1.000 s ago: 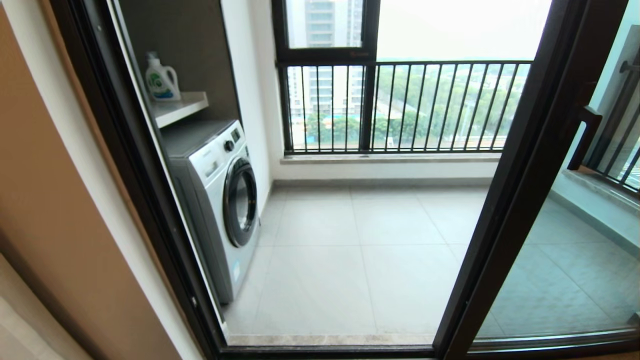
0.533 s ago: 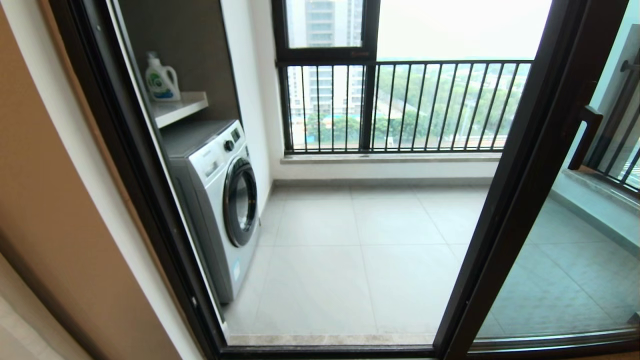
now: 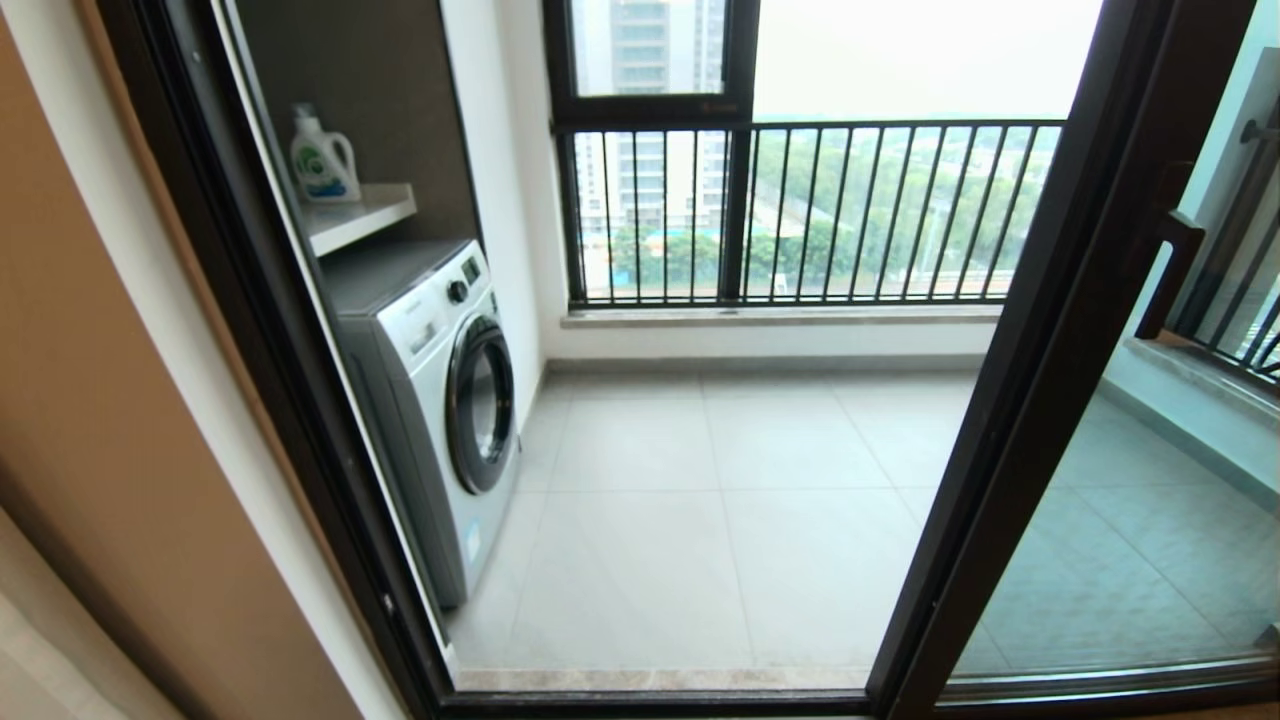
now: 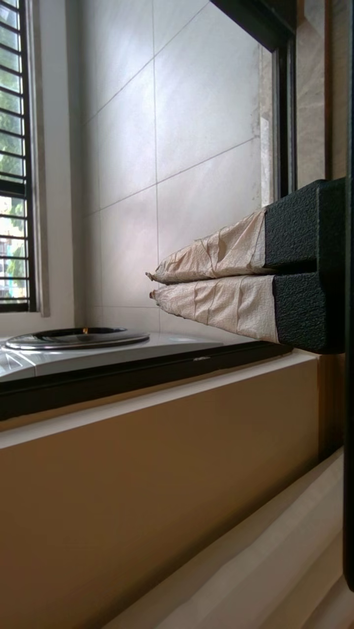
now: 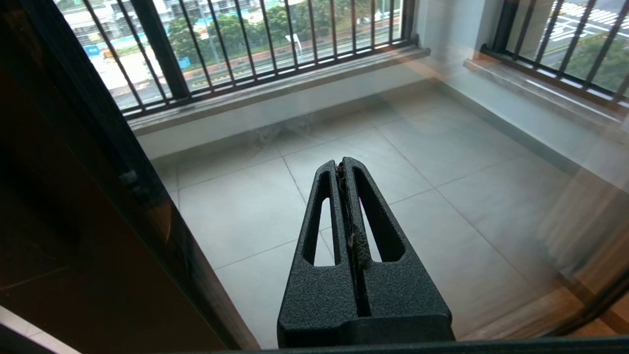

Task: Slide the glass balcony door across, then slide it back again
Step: Close the slid door

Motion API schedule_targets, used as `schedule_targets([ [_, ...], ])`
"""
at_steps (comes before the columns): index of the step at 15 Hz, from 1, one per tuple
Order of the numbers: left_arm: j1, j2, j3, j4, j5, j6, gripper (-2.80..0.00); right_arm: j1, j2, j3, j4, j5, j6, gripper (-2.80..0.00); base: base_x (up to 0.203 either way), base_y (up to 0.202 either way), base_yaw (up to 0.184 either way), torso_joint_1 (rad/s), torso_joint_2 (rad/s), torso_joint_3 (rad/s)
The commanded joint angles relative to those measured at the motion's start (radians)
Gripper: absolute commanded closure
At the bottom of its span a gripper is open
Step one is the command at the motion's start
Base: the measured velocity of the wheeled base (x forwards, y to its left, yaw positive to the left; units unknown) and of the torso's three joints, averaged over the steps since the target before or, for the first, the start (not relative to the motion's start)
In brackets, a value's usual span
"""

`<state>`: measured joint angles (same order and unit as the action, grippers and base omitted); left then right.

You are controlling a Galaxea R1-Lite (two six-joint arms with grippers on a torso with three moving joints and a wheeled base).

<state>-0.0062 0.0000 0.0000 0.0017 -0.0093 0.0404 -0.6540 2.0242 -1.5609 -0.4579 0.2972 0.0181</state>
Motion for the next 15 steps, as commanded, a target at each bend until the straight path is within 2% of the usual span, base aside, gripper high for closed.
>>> schedule_targets([
  [1,0.000,0.002,0.000,0.000,0.000,0.001,0.00,0.022,0.054,-0.037,-0.002,0.002,-0.001,0.00,0.000,0.000,0.000,0.000,0.00,0.000],
  [8,0.000,0.002,0.000,0.000,0.000,0.001,0.00,0.111,0.062,-0.057,-0.004,-0.015,0.000,0.00,0.000,0.000,0.000,0.000,0.00,0.000],
  [15,0.000,0.002,0.000,0.000,0.000,0.001,0.00,0.151,0.068,-0.068,-0.007,-0.017,0.000,0.00,0.000,0.000,0.000,0.000,0.00,0.000],
])
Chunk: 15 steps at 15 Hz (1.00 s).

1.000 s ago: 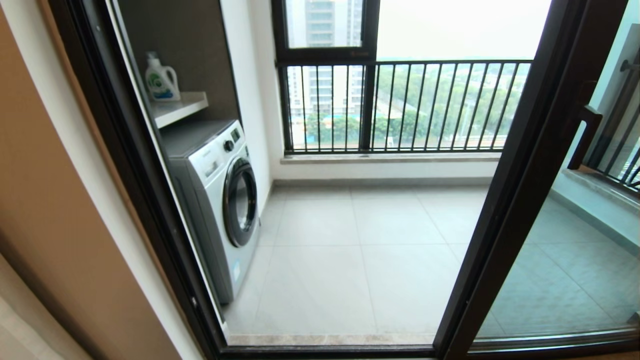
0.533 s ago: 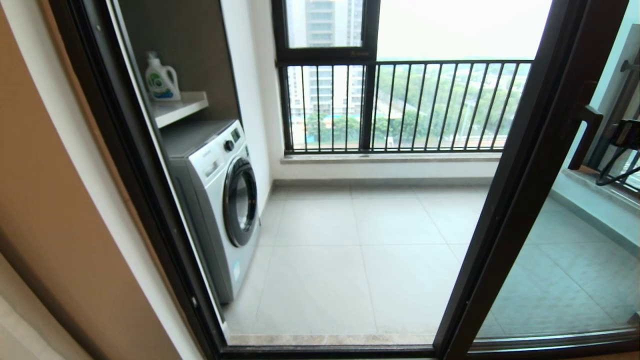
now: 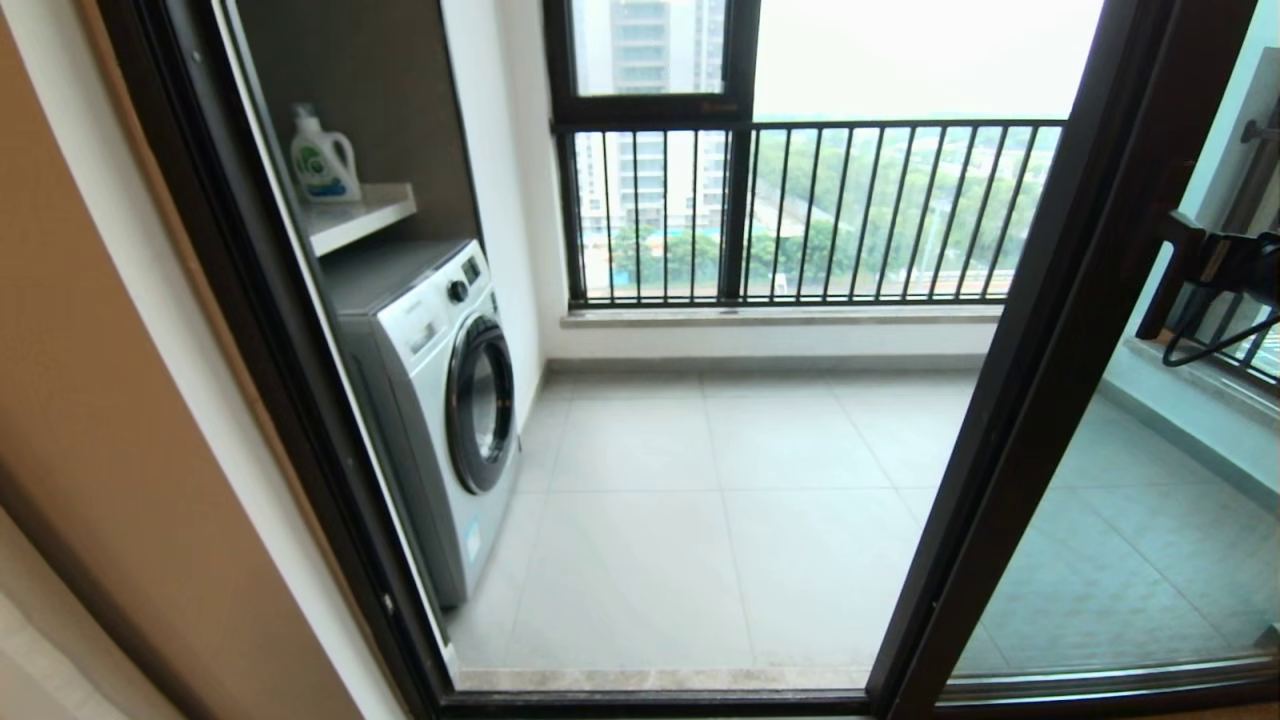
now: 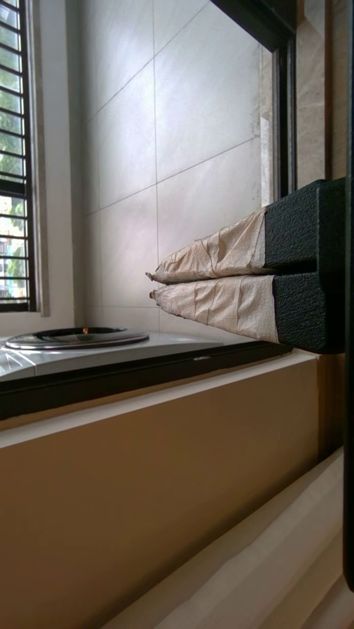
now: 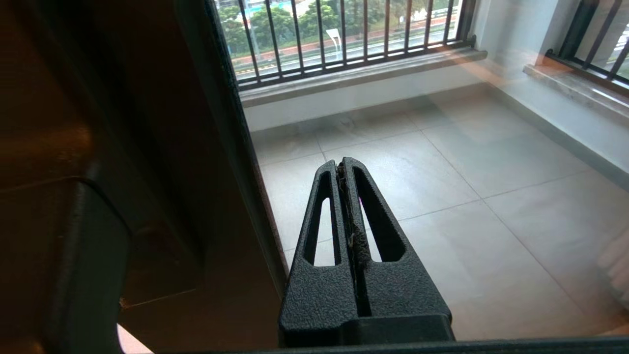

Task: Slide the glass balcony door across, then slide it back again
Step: Close the slid door

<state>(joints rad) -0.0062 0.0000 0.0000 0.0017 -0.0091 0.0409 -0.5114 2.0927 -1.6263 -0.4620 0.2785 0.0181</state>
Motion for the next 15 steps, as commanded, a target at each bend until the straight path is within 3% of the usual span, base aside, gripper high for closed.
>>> schedule_targets([
  [1,0.000,0.002,0.000,0.000,0.000,0.001,0.00,0.016,-0.002,-0.003,-0.003,0.002,0.000,0.00,0.000,0.000,0.000,0.000,0.00,0.000],
  [15,0.000,0.002,0.000,0.000,0.000,0.000,0.00,0.070,-0.009,0.014,-0.004,-0.020,0.001,0.00,0.000,0.000,0.000,0.000,0.00,0.000],
])
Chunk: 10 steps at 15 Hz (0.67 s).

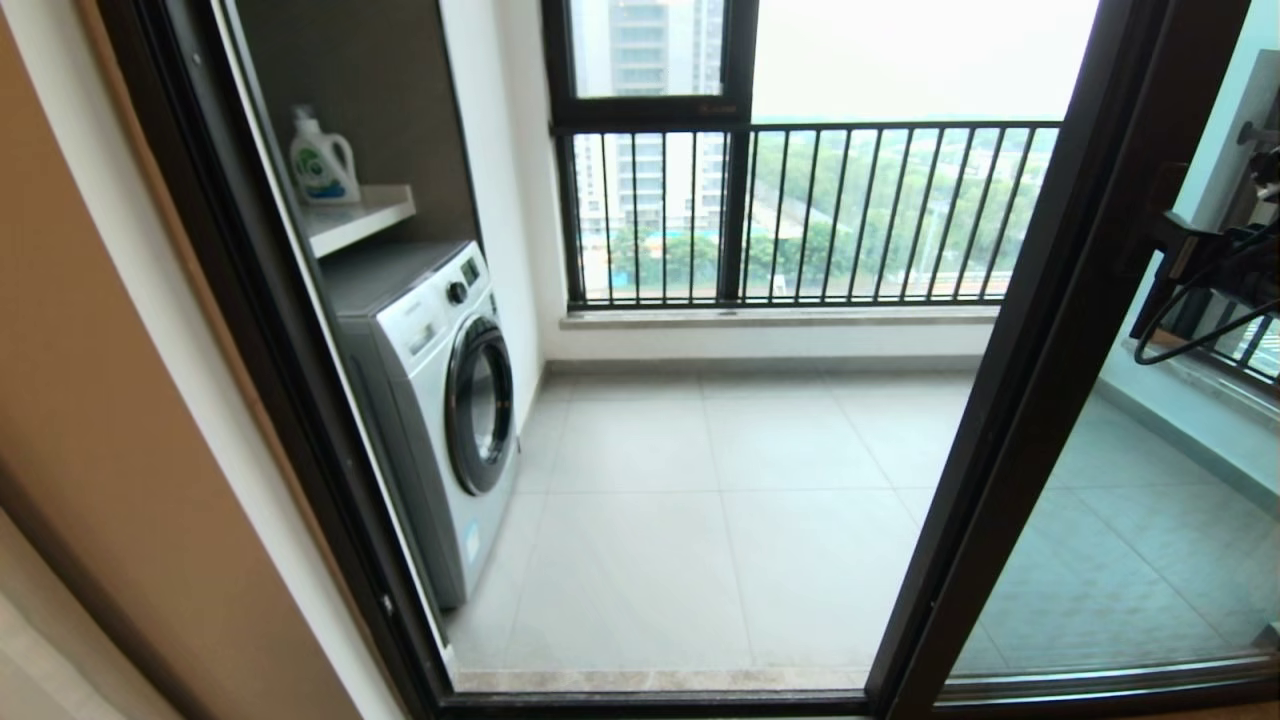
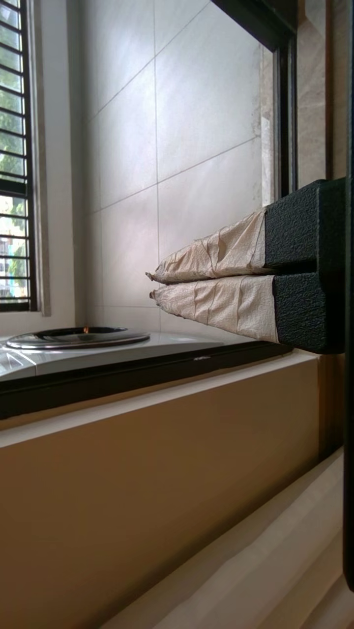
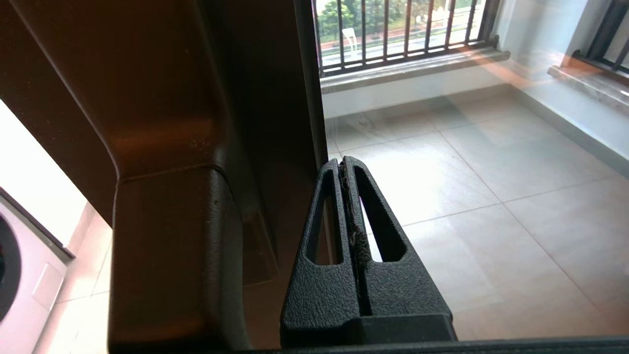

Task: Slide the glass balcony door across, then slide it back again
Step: Close the slid door

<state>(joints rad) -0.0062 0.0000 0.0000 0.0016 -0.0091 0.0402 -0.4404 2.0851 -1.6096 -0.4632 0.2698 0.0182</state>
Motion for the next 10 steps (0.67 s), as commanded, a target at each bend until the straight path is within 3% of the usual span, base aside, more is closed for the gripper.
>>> schedule_targets([
  [1,0.000,0.002,0.000,0.000,0.000,0.001,0.00,-0.002,0.001,-0.006,-0.004,-0.050,0.003,0.00,0.000,0.000,0.000,0.000,0.00,0.000],
  [4,0.000,0.002,0.000,0.000,0.000,0.000,0.00,-0.020,-0.035,0.021,-0.005,-0.068,0.005,0.00,0.000,0.000,0.000,0.000,0.00,0.000],
  [10,0.000,0.002,0.000,0.000,0.000,0.001,0.00,-0.115,-0.110,0.105,-0.004,-0.008,0.005,0.00,0.000,0.000,0.000,0.000,0.00,0.000],
])
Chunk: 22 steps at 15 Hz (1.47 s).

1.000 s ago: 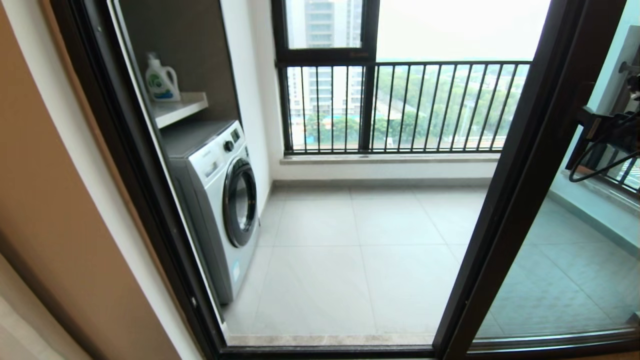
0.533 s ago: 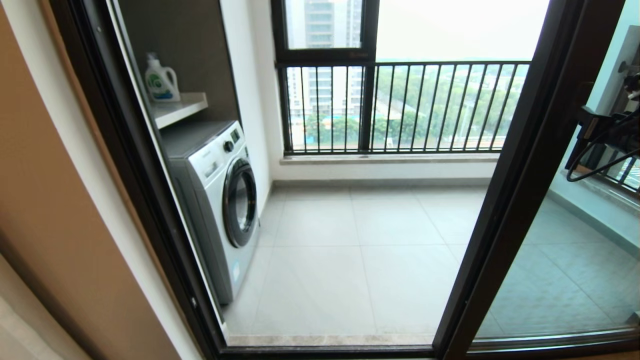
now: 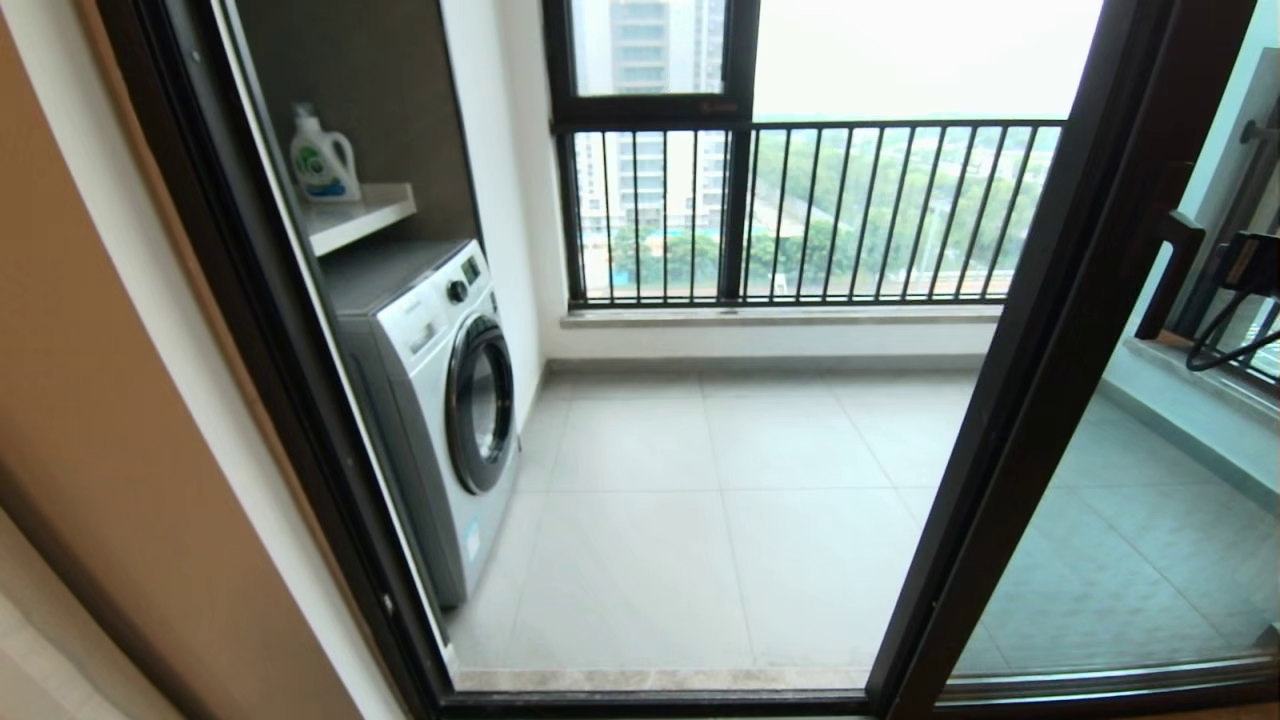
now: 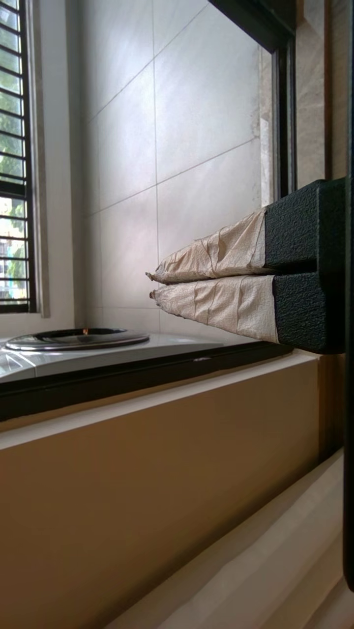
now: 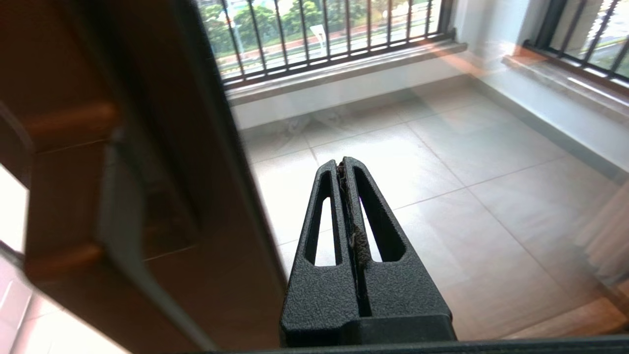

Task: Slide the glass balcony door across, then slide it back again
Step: Close the slid door

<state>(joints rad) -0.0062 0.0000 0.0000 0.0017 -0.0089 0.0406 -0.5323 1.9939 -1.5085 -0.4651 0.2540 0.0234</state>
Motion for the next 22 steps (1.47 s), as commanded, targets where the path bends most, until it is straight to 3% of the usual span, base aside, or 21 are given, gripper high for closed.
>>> schedule_targets([
  [1,0.000,0.002,0.000,0.000,0.000,0.001,0.00,-0.042,-0.017,0.004,-0.001,0.034,0.003,0.00,0.000,0.000,0.000,0.000,0.00,0.000],
  [6,0.000,0.002,0.000,0.000,0.000,0.001,0.00,-0.061,0.074,-0.103,0.003,0.049,0.011,0.00,0.000,0.000,0.000,0.000,0.00,0.000],
  [10,0.000,0.002,0.000,0.000,0.000,0.001,0.00,-0.027,0.174,-0.204,0.005,-0.011,0.008,0.00,0.000,0.000,0.000,0.000,0.00,0.000],
  [22,0.000,0.002,0.000,0.000,0.000,0.001,0.00,0.066,0.195,-0.219,-0.003,-0.050,-0.010,0.00,0.000,0.000,0.000,0.000,0.00,0.000],
])
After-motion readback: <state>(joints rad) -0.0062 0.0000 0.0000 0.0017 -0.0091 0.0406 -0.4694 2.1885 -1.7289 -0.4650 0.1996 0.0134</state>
